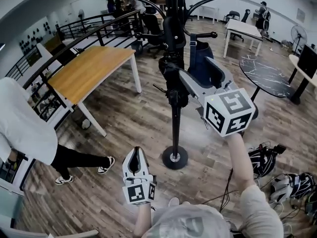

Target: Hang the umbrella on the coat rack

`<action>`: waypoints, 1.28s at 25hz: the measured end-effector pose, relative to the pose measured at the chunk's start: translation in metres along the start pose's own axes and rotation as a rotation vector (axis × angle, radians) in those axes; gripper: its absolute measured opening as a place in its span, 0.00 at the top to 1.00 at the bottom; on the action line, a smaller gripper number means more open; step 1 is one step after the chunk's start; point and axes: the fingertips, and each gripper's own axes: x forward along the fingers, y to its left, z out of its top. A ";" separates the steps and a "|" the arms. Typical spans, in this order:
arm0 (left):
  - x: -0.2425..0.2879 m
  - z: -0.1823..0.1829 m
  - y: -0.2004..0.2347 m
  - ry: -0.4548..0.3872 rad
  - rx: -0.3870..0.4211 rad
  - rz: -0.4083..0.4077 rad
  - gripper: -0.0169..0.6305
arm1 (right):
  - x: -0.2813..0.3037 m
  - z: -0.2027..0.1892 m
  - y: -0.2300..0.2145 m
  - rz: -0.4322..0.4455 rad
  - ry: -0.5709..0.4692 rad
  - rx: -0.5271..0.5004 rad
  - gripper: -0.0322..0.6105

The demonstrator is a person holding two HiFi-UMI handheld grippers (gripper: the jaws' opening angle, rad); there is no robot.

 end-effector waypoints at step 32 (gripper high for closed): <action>-0.010 0.008 -0.066 -0.021 0.066 -0.176 0.91 | -0.213 -0.233 0.062 -0.358 0.271 0.137 0.90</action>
